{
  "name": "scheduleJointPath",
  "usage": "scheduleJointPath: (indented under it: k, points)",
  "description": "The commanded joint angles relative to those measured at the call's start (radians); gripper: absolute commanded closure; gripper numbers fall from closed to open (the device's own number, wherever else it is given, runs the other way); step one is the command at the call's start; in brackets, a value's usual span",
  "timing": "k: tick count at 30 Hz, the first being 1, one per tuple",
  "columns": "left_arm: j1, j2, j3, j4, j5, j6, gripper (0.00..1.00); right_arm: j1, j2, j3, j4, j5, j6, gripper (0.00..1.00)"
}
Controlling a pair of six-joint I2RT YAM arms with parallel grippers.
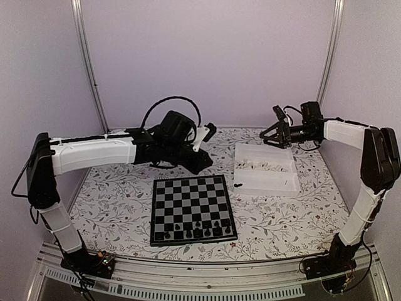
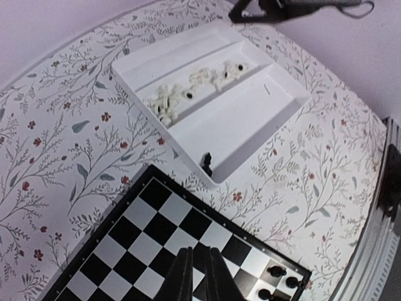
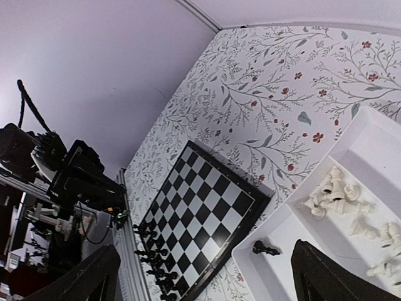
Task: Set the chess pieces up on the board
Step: Pick up the chess piece at the center of the board.
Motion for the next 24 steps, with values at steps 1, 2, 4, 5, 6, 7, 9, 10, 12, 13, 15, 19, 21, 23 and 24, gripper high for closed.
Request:
scheduleJointPath:
  k: [1, 2, 4, 5, 6, 7, 9, 10, 12, 13, 15, 19, 21, 23, 24]
  points:
    - [-0.004, -0.007, -0.042, -0.01, 0.022, -0.039, 0.81, 0.003, -0.015, 0.07, -0.164, 0.206, -0.232, 0.01]
    - [-0.005, -0.006, -0.04, -0.005, 0.013, -0.035, 0.79, 0.003, -0.036, 0.058, -0.161, 0.244, -0.254, 0.01]
    - [-0.005, -0.002, -0.038, 0.002, -0.007, -0.024, 0.74, 0.003, -0.106, 0.035, -0.144, 0.325, -0.304, 0.01]
    - [-0.005, -0.001, -0.038, 0.006, -0.009, -0.014, 0.72, 0.003, -0.14, 0.025, -0.139, 0.366, -0.327, 0.01]
    - [-0.005, 0.0, -0.035, 0.011, -0.009, -0.002, 0.7, 0.003, -0.181, 0.017, -0.136, 0.398, -0.354, 0.01]
    - [-0.006, 0.0, -0.033, 0.013, -0.012, 0.012, 0.68, 0.003, -0.204, 0.011, -0.135, 0.437, -0.372, 0.01]
    - [-0.006, 0.0, -0.029, 0.014, -0.022, 0.038, 0.66, 0.001, -0.248, 0.004, -0.136, 0.545, -0.407, 0.01]
    - [-0.006, -0.002, -0.028, 0.016, -0.027, 0.05, 0.65, 0.001, -0.265, 0.003, -0.131, 0.61, -0.417, 0.01]
    - [-0.007, -0.007, -0.027, 0.024, -0.027, 0.075, 0.64, -0.004, -0.27, 0.003, -0.121, 0.741, -0.405, 0.01]
    - [-0.006, -0.011, -0.025, 0.027, -0.028, 0.088, 0.64, -0.015, -0.263, 0.011, -0.13, 0.766, -0.375, 0.01]
    - [-0.006, -0.016, -0.019, 0.027, -0.031, 0.113, 0.62, -0.051, -0.247, 0.05, -0.214, 0.656, -0.409, 0.01]
    - [-0.007, -0.042, -0.029, 0.026, -0.016, 0.169, 0.62, -0.064, -0.255, 0.096, -0.49, 0.552, -0.663, 0.11]
    - [-0.006, -0.062, -0.046, 0.033, 0.011, 0.188, 0.61, -0.065, -0.288, 0.074, -0.633, 0.555, -0.824, 0.14]
    - [-0.006, -0.073, -0.058, 0.034, 0.02, 0.217, 0.61, -0.065, -0.312, 0.025, -0.784, 0.572, -0.985, 0.2]
    - [-0.006, -0.076, -0.061, 0.031, 0.018, 0.226, 0.61, -0.064, -0.322, -0.006, -0.858, 0.587, -1.067, 0.23]
